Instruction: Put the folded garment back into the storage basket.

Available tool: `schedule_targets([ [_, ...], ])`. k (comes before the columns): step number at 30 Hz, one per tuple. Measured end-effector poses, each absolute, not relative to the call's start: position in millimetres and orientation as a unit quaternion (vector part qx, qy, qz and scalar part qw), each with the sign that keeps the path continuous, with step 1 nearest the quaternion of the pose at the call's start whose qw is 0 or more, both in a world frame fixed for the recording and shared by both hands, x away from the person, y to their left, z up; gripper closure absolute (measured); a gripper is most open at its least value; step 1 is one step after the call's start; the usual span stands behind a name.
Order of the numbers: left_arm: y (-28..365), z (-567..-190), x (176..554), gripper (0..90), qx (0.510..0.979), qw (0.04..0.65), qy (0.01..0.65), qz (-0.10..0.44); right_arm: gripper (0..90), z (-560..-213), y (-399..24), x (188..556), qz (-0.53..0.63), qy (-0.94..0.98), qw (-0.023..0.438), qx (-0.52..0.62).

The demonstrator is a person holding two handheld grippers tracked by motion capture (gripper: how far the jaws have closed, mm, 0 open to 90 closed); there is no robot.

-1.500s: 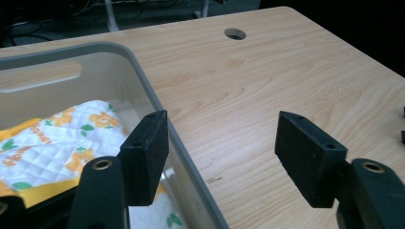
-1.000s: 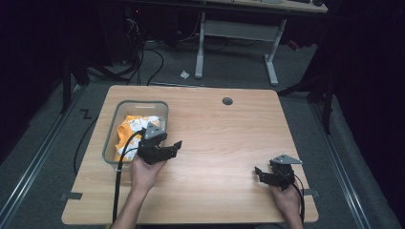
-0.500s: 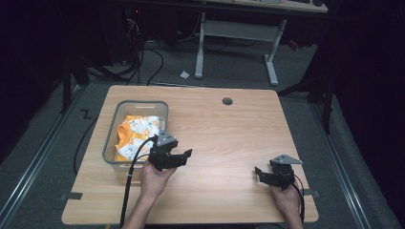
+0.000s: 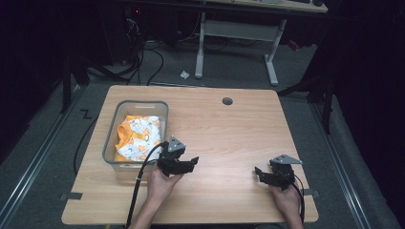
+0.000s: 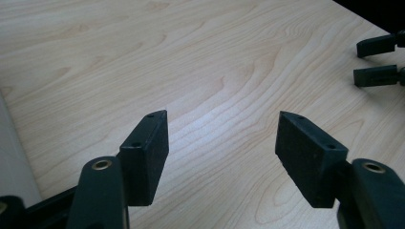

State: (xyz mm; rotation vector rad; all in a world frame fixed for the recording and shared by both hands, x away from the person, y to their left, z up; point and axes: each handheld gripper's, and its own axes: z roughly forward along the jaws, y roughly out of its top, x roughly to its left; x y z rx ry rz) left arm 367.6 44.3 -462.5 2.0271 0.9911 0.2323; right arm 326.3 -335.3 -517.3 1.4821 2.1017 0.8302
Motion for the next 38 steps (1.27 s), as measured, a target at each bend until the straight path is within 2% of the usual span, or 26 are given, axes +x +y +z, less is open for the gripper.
schedule_targets([
  [19, 32, -501, 367, 36.9, 0.808, 0.404, 0.422, 0.072, 27.6, -517, -335, 326, 0.3, 0.759, 0.218, 0.535],
  [24, 29, -509, 368, 36.8, 0.812, 0.387, 0.426, 0.098, 27.6, -517, -335, 326, 0.3, 0.759, 0.218, 0.535],
  [29, 24, -522, 362, 35.2, 0.827, 0.355, 0.408, 0.154, 27.6, -517, -335, 326, 0.3, 0.759, 0.218, 0.535],
  [38, 24, -524, 362, 32.0, 0.819, 0.362, 0.416, 0.157, 27.6, -517, -335, 326, 0.3, 0.759, 0.218, 0.535],
])
